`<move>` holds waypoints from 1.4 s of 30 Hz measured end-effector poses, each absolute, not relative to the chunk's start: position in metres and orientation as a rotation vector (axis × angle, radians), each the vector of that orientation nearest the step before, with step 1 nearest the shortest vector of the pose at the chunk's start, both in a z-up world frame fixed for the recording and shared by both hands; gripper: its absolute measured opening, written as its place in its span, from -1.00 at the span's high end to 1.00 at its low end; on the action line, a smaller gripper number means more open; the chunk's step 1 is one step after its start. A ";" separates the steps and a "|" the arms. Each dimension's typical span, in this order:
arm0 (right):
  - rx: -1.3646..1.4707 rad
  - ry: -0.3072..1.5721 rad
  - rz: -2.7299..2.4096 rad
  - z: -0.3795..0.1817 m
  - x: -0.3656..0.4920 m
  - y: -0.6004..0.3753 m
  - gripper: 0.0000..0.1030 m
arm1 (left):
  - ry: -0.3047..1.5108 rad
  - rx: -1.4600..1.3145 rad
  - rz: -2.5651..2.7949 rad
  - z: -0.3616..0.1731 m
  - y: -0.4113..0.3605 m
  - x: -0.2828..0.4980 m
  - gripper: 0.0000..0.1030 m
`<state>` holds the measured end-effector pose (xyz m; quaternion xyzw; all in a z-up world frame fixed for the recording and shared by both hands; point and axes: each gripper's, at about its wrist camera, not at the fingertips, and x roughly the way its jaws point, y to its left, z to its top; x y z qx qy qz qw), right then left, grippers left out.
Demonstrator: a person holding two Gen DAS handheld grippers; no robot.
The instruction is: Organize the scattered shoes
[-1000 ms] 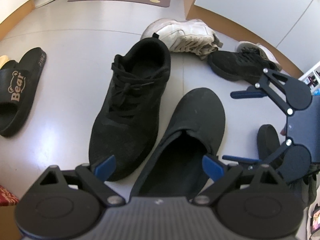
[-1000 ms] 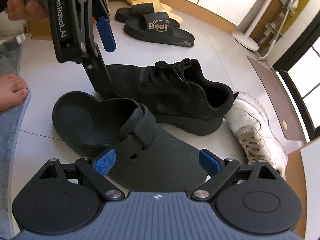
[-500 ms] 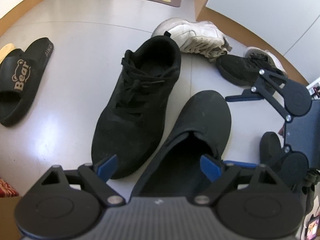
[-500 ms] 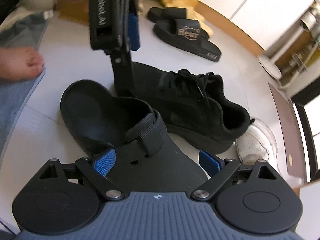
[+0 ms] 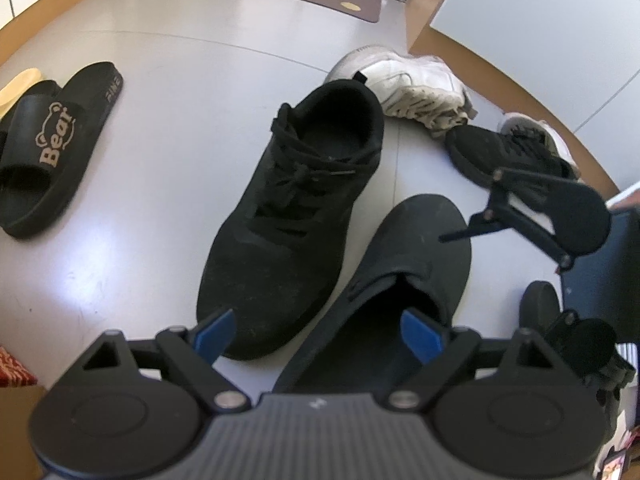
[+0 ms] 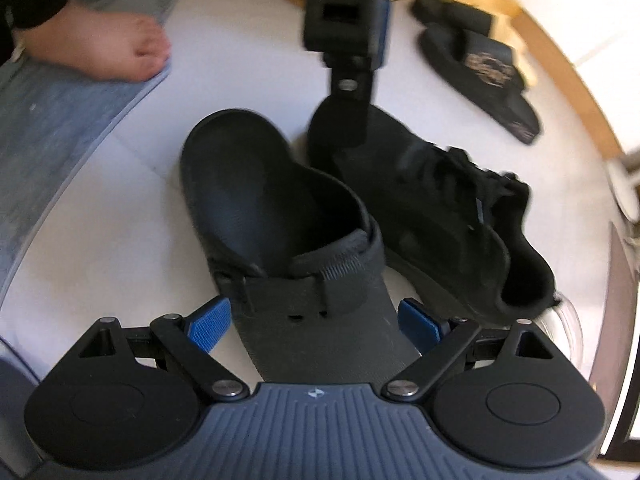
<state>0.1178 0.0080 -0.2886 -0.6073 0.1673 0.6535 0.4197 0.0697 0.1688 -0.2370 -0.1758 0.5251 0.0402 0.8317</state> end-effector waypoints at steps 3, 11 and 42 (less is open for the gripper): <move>-1.539 0.446 1.659 -0.292 0.121 0.017 -0.94 | 1.111 -0.378 0.086 -0.237 0.170 0.070 -0.79; -1.628 0.485 1.766 -0.307 0.120 0.023 -0.99 | 1.117 -0.389 0.083 -0.240 0.170 0.069 -0.79; -1.311 0.851 1.443 -0.316 0.096 0.033 -1.00 | 1.130 -0.408 0.065 -0.250 0.167 0.068 -0.79</move>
